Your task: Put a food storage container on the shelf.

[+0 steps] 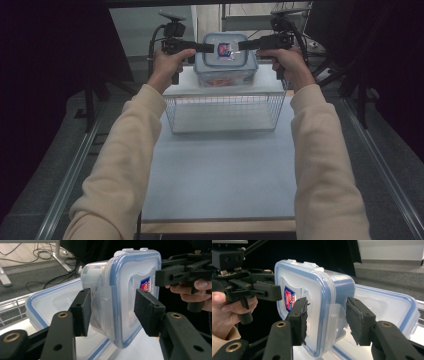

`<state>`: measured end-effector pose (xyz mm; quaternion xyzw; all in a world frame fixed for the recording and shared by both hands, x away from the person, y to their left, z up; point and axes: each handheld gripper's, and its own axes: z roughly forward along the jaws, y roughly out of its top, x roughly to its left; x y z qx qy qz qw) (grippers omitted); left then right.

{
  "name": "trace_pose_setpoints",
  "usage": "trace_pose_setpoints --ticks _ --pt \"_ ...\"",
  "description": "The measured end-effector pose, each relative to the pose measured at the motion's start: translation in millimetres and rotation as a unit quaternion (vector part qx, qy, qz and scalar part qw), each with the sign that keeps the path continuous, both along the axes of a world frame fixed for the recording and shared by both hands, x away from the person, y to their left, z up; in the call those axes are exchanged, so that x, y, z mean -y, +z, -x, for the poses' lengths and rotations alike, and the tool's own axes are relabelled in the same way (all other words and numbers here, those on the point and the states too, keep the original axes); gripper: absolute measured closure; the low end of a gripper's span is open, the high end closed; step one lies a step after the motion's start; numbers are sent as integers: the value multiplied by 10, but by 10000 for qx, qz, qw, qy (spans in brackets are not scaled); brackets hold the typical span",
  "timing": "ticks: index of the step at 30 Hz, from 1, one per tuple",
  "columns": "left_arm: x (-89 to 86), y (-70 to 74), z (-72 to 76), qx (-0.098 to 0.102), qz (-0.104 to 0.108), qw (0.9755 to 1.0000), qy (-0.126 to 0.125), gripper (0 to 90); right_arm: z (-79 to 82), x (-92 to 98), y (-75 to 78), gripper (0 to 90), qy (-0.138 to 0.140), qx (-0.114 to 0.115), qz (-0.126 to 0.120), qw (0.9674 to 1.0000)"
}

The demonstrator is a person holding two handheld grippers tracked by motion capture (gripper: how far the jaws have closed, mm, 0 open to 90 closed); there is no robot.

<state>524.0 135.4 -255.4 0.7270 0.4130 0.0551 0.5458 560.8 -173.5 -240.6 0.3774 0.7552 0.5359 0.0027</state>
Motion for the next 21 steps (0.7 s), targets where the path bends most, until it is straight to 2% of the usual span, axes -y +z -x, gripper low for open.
trace_pose_setpoints --ticks 1,2,4,5,6,8,10,11,12,14,17,21 --pt "-3 -7 -10 -55 57 10000 -32 500 -15 5 -3 558 -41 -16 -48 10000" --pt "-2 -12 -15 -87 146 9998 -44 504 -32 29 11 607 -182 11 -233 9996" --pt "1 -25 -35 -128 222 9997 12 504 -55 59 23 610 -235 11 -270 9994" --pt "8 -43 -50 -218 336 9991 100 500 -67 63 5 609 -286 -53 -334 9990" --pt "13 -65 -64 -257 331 9991 110 489 -76 53 -17 598 -403 -86 -385 9984" --pt "6 -99 -91 -381 462 9981 145 480 -70 22 -43 583 -554 -51 -409 9976" --pt "12 -119 -101 -350 486 9979 246 473 -66 -10 -55 552 -654 -1 -363 9972" --pt "16 -119 -97 -290 423 9980 379 468 -64 -33 -63 539 -732 41 -320 9968" --pt "22 -121 -103 -288 383 9974 534 474 -61 -89 -92 503 -911 104 -84 9957" --pt "34 -135 -136 -387 436 9964 609 448 -68 -103 -116 488 -978 84 -34 9952" --pt "78 -163 -149 -396 479 9960 646 417 -62 -107 -166 483 -1147 147 -153 9932" --pt "76 -168 -130 -374 493 9960 652 381 -31 -66 -158 429 -1254 157 -203 9918"
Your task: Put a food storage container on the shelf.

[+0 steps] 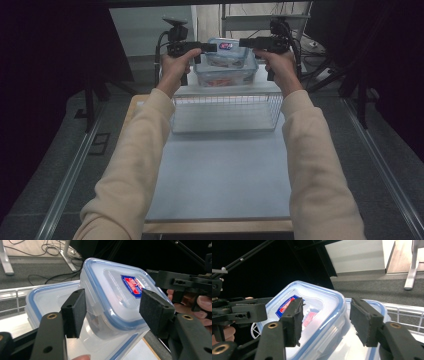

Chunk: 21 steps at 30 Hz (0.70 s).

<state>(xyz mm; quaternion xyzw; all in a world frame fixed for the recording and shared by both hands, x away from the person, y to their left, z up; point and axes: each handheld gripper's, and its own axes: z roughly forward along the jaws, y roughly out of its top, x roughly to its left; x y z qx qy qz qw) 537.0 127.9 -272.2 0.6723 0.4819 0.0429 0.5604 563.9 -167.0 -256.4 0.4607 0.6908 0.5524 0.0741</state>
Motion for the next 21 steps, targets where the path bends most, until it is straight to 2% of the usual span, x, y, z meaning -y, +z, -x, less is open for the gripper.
trace_pose_setpoints --ticks 3,6,8,12,18,21 --pt "-60 27 49 106 21 9999 -25 351 87 64 52 416 -1 205 0 9998" --pt "-109 40 115 194 -18 9998 -27 340 197 115 79 432 81 287 106 9995" --pt "-161 30 179 269 -17 9996 -89 333 297 152 82 453 135 326 273 9990" --pt "-214 -16 296 307 -62 9994 -134 328 476 193 60 511 280 381 445 9979" --pt "-247 -78 433 304 -218 9991 -205 320 722 164 -28 767 531 491 739 9946" --pt "-244 -92 471 309 -251 9989 -234 321 771 65 -102 865 735 550 1016 9906"
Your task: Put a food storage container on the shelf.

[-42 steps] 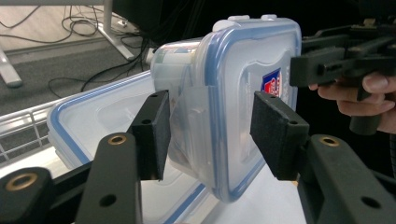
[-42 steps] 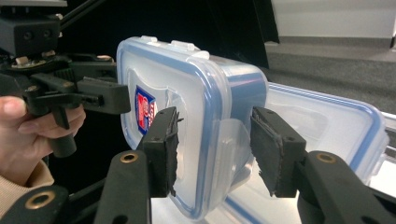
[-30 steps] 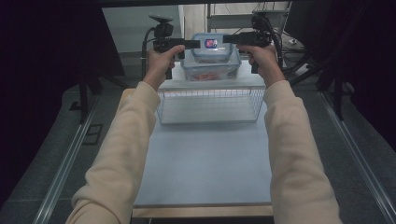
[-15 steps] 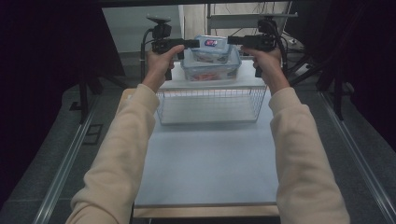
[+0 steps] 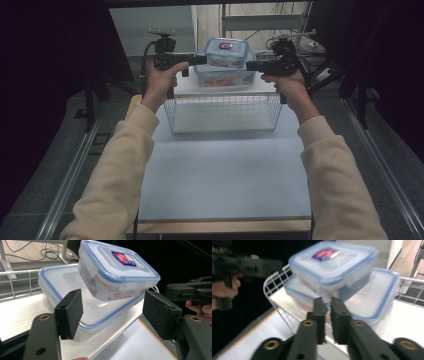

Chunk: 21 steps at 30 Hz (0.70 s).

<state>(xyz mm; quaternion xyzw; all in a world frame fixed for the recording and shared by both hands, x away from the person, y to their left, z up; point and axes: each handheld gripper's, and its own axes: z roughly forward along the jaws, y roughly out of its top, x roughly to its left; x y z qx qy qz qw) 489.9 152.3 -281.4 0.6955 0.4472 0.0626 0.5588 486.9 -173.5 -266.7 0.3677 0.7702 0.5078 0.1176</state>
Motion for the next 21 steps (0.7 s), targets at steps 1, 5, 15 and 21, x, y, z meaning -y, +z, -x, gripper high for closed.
trace_pose_setpoints --ticks 1,5,15,21 --pt "-3 -3 6 1 -25 10000 -12 321 3 -35 -22 884 15 16 73 10000" --pt "-25 -24 23 4 -41 10000 -32 321 -30 -156 -79 894 8 80 249 9997" --pt "-73 -46 37 24 -183 9998 -54 320 -178 -270 -115 894 -240 153 240 9993" --pt "-81 -43 62 50 -258 9996 -87 319 -255 -272 -92 894 -426 149 210 9988"
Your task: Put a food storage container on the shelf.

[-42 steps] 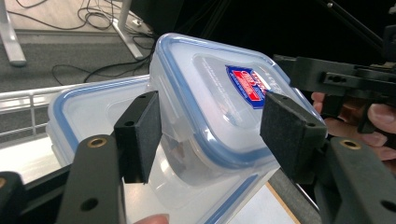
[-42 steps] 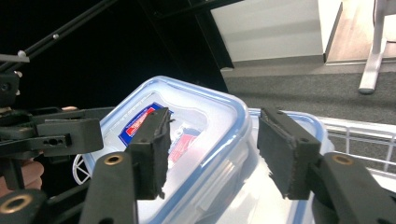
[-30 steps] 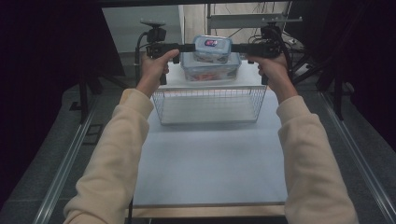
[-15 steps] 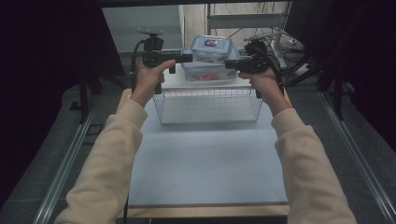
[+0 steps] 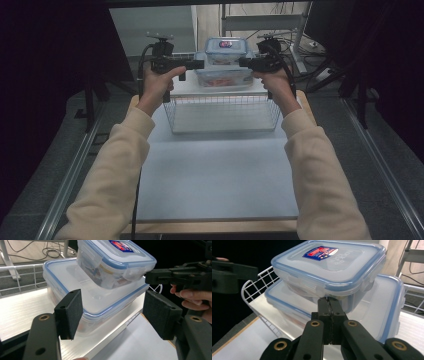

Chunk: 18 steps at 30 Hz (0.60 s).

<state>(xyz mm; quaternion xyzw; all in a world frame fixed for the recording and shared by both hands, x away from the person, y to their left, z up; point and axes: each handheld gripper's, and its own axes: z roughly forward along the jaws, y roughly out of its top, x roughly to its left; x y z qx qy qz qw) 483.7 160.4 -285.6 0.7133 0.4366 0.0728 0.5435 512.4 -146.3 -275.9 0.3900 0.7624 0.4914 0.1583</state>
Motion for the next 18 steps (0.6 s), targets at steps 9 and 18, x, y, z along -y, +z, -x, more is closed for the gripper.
trace_pose_setpoints --ticks 9,18 --pt "-46 -25 65 4 -31 10000 22 315 -18 19 -17 893 -69 -15 -113 9999" --pt "-43 -64 275 118 -49 9999 -95 314 246 102 -14 893 211 53 -155 9996"
